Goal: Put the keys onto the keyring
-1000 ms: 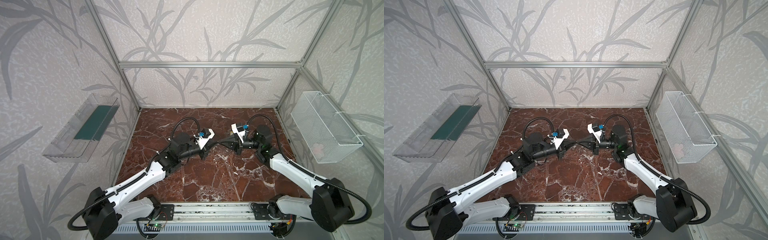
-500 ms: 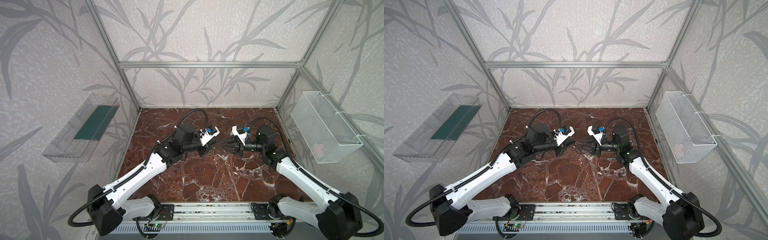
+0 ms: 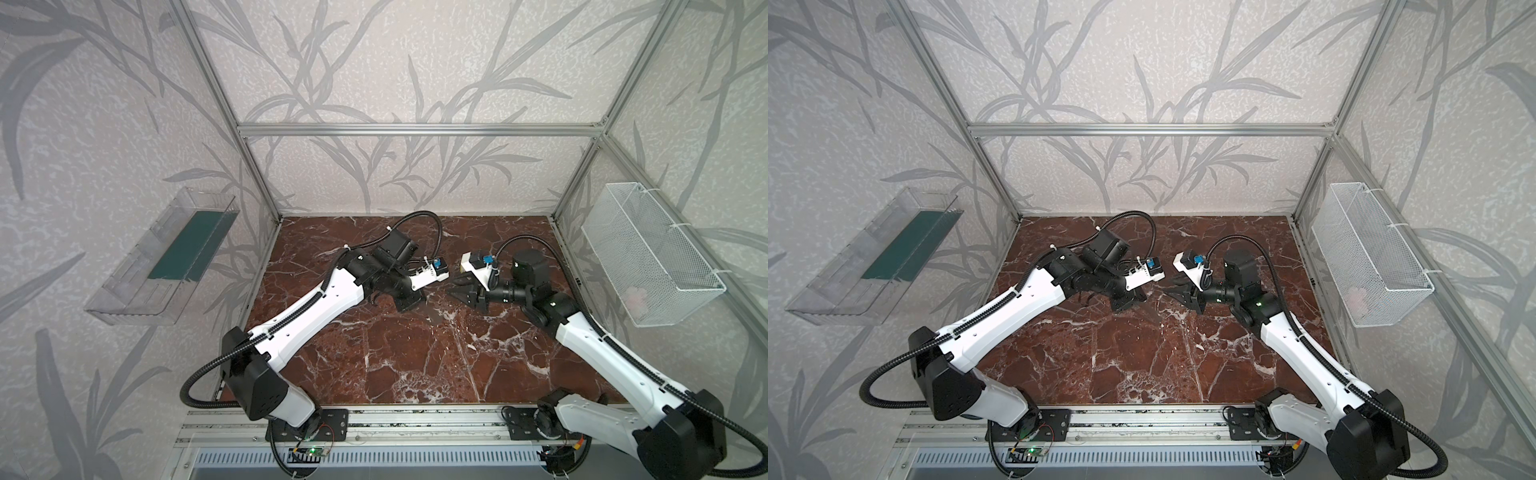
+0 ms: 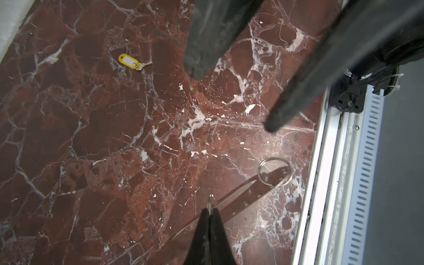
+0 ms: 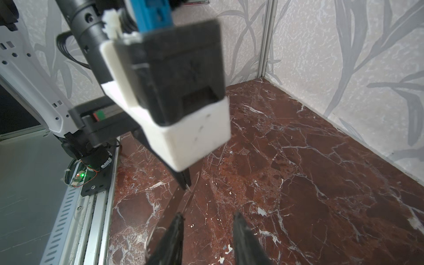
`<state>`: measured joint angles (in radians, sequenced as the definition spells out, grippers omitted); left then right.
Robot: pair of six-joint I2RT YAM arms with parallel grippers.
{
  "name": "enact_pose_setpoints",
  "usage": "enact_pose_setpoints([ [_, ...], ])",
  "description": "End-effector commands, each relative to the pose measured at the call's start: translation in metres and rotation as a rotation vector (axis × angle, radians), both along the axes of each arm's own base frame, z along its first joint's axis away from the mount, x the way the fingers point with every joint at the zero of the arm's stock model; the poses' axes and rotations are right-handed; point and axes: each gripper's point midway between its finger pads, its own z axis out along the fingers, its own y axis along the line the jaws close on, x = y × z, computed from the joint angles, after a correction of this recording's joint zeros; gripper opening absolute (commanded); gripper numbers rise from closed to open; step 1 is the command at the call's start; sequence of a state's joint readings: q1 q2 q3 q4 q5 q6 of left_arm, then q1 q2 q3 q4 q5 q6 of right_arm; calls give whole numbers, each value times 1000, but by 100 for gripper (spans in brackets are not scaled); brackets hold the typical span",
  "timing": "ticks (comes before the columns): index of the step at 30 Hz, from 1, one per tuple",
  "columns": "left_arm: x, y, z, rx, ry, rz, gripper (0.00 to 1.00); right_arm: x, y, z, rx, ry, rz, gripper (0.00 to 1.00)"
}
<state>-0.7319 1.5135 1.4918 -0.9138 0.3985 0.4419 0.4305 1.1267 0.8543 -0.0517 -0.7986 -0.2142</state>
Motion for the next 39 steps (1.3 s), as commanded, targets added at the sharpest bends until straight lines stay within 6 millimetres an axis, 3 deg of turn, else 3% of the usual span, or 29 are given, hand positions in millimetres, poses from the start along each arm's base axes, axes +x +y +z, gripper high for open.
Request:
enact_pose_setpoints([
  [1,-14,-2,30,-71,-31,-74,0,-5,8,-1,41,18,55,33],
  [6,-10,-1,34,-72,-53,-51,0,-10,15,2,102,48,110,32],
  [10,8,2,30,-42,-86,35,0,-17,16,6,145,64,137,45],
  [14,25,2,30,-25,-92,125,0,-23,17,4,141,82,139,50],
  [18,34,-1,31,-39,-88,178,0,-29,25,-11,83,89,132,51],
  [24,35,-6,35,-71,-79,188,0,-18,29,-29,21,85,67,51],
  [33,35,-6,41,-82,-87,187,0,-7,36,-36,-2,84,45,35],
  [39,35,-6,37,-68,-80,184,0,-2,39,-33,6,89,39,8],
])
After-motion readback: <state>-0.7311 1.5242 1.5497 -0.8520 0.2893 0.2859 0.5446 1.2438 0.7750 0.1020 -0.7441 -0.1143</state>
